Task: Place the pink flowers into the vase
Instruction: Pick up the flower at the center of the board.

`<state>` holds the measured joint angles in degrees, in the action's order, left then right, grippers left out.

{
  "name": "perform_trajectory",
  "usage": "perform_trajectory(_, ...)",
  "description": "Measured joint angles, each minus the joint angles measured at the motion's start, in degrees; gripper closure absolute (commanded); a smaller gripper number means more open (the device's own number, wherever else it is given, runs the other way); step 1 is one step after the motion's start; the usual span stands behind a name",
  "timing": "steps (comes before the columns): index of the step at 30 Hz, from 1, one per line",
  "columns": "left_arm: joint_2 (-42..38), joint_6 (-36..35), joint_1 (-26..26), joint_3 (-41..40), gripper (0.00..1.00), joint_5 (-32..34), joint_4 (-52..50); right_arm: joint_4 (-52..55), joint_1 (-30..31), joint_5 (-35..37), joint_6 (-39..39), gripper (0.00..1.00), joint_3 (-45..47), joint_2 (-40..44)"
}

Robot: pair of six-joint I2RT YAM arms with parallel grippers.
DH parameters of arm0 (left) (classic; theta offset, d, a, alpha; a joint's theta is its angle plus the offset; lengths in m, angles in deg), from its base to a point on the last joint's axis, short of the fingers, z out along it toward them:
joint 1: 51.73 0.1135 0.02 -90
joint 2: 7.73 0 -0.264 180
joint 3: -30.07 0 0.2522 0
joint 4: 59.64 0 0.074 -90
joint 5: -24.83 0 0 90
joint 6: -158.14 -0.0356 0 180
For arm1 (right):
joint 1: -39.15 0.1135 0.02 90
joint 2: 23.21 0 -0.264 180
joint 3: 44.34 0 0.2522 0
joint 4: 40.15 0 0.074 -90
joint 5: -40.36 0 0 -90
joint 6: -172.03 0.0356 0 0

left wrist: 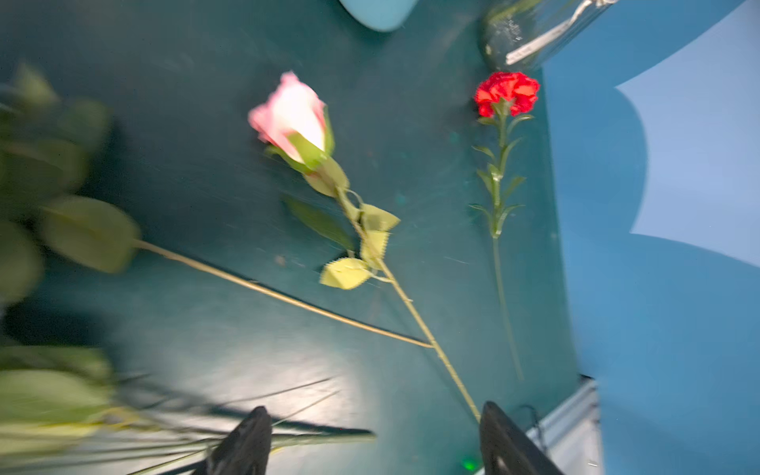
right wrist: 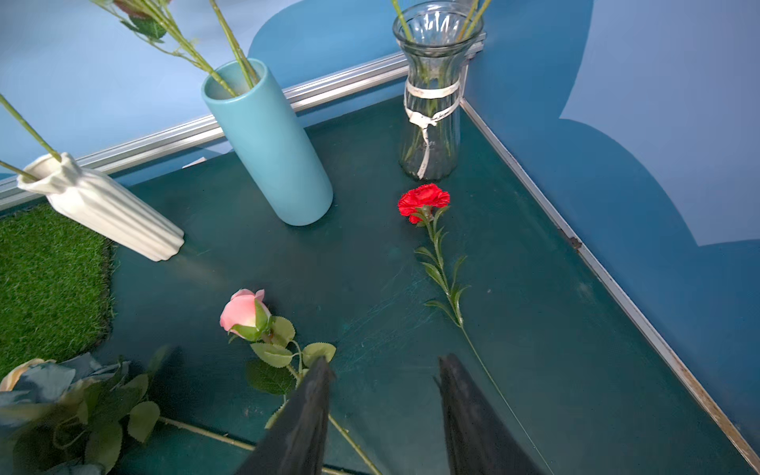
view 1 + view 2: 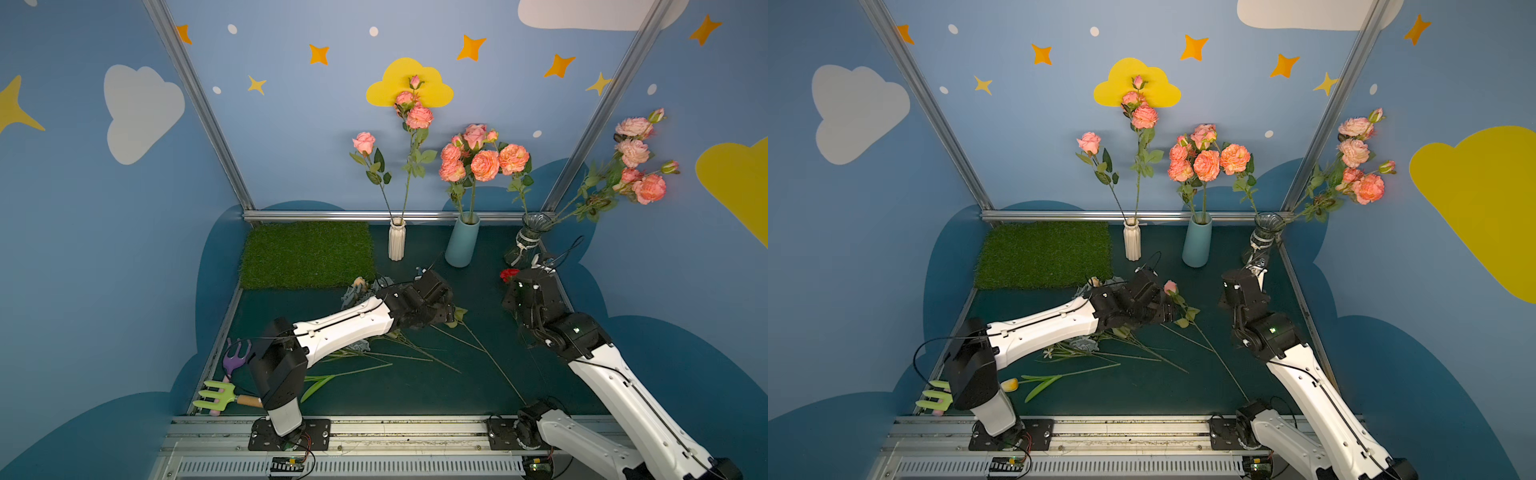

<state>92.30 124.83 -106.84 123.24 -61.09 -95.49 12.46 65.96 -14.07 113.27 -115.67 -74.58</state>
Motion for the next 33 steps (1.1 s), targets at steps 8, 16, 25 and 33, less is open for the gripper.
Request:
perform_trajectory(8, 6.05, 7.37, -0.48, 1.46, 0.22, -7.10, 6.36, 0.42, -7.15, -5.16, -0.52, 0.53, 0.07, 0.68)
perform_trajectory(16, 5.16, 11.80, -2.69, -1.33, 0.21, -7.15, 8.76, 0.24, -12.46, -11.76, -1.70, 0.53, 1.09, 0.42)
perform_trajectory(25, 4.42, 15.80, -2.58, -3.82, 0.21, -7.10, 10.16, -0.07, -13.62, -15.65, -1.75, 0.53, 1.77, 0.50)
perform_trajectory(33, 7.39, 18.56, -2.60, -3.78, 0.22, -9.16, 12.68, -0.33, -13.99, -16.37, -1.73, 0.53, 2.71, 0.92)
